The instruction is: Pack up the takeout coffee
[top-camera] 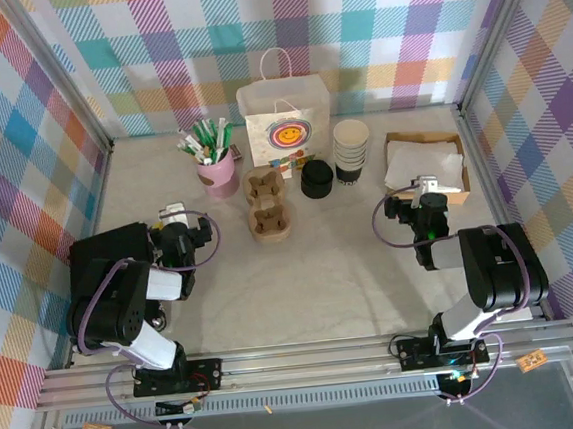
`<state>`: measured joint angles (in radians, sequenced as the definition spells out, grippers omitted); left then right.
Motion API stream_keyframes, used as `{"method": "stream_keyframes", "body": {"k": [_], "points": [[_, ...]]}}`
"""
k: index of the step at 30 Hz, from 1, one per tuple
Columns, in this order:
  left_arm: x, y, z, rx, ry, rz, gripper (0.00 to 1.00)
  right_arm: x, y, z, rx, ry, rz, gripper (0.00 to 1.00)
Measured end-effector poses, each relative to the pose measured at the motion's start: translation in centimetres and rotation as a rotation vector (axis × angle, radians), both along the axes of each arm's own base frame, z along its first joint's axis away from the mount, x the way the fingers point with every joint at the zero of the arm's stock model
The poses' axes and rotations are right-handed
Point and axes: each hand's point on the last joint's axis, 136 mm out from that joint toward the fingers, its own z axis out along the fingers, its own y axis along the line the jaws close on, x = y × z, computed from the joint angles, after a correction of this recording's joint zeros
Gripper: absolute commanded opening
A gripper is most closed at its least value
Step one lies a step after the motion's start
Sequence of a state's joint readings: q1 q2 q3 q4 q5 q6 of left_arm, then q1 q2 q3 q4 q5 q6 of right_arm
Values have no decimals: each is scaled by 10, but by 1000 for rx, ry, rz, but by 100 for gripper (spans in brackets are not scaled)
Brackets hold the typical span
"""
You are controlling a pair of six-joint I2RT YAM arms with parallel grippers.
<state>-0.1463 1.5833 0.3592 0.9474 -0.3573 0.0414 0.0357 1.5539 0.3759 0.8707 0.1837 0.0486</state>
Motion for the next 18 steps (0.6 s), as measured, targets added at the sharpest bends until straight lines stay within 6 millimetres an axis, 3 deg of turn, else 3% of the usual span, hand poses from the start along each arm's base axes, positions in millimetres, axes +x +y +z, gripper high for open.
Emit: {"method": "stream_keyframes", "body": {"k": [18], "points": [[0, -1, -1, -2, 3, -6, 100, 0, 0, 0, 0, 0, 0, 99]]}}
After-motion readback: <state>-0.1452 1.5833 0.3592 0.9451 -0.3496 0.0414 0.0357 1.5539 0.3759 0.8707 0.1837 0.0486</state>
